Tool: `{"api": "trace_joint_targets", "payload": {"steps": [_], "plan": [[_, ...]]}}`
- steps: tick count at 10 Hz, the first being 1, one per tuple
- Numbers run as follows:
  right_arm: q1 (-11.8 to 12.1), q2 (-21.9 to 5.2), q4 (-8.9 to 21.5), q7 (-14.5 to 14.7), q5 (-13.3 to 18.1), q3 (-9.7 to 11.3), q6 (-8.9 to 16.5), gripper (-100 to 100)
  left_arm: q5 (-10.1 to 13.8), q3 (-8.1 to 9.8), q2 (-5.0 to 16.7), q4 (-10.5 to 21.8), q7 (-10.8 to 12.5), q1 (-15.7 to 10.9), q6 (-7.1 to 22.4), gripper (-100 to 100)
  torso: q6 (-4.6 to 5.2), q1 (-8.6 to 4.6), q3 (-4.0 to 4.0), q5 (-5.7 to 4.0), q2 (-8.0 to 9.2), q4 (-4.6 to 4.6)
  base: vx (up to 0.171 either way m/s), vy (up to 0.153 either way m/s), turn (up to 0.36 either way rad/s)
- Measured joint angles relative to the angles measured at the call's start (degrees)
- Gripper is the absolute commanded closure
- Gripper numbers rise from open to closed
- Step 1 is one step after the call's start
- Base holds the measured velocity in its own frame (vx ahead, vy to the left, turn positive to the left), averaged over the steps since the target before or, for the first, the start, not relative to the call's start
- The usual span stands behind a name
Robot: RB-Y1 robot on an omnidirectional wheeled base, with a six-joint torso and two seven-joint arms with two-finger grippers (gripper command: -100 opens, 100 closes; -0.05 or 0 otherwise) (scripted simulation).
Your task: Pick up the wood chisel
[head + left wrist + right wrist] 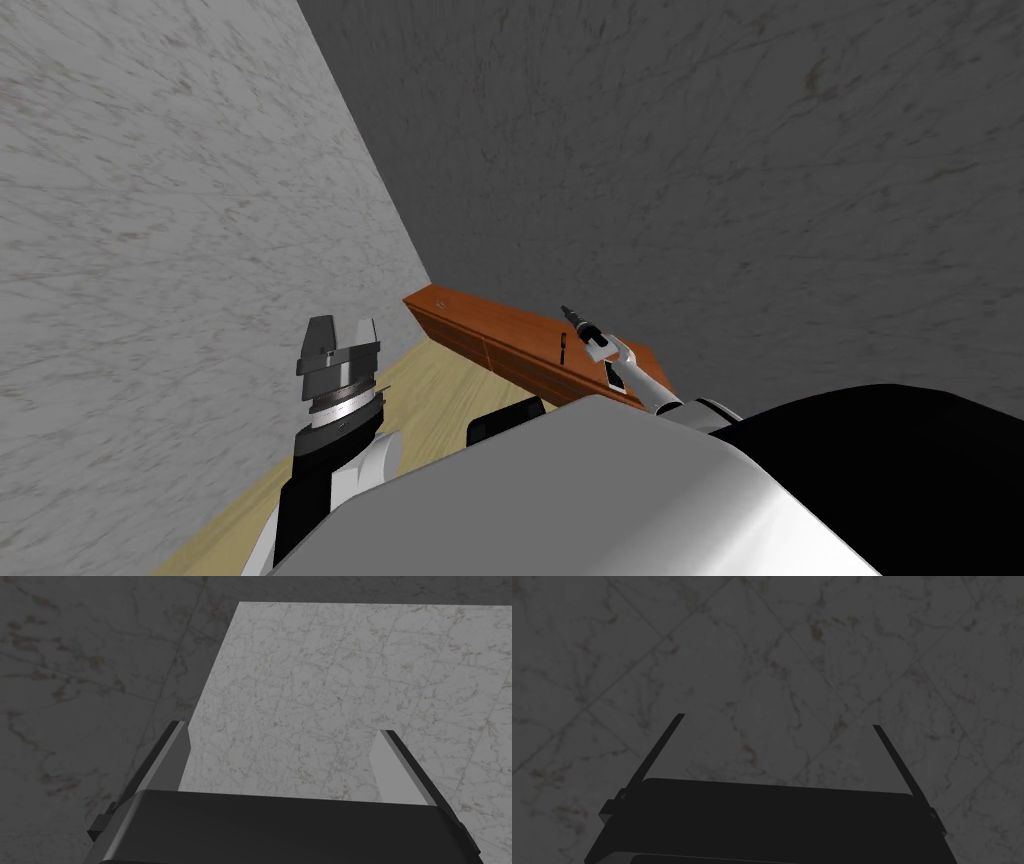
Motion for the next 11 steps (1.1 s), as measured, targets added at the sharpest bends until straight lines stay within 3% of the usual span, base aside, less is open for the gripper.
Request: {"api": "trace_joint_targets", "payload": {"steps": [1,2,4,11], "plan": [[-0.8,0.2,3.3,0.5,0.2,0.0,-0.4,-100,0.0,0.01,0.0,0.0,0.0,0.0,0.0,0,0.07,-0.02,-0.01,0.0,-0.01,-0.01,-0.016,0.009,0.202],[-0.9,-0.3,5.3,0.8,0.2,0.1,0.5,-100,0.0,0.0,0.0,0.0,0.0,0.0,0.0,0,0.03,-0.01,0.0,0.01,0.0,0.0,-0.029,0.015,0.406],[-1.2,-0.7,8.5,1.6,0.3,-0.1,2.9,-100,0.0,0.01,0.0,0.0,0.0,0.0,0.0,0,0.08,0.0,0.01,0.01,0.01,0.0,-0.011,0.005,0.051],[-2.9,-1.8,22.0,2.6,0.4,0.4,4.9,-100,0.0,0.01,0.0,0.0,0.0,0.0,0.0,0,0.08,0.02,-0.02,0.01,-0.04,-0.01,-0.007,0.017,0.174]]}}
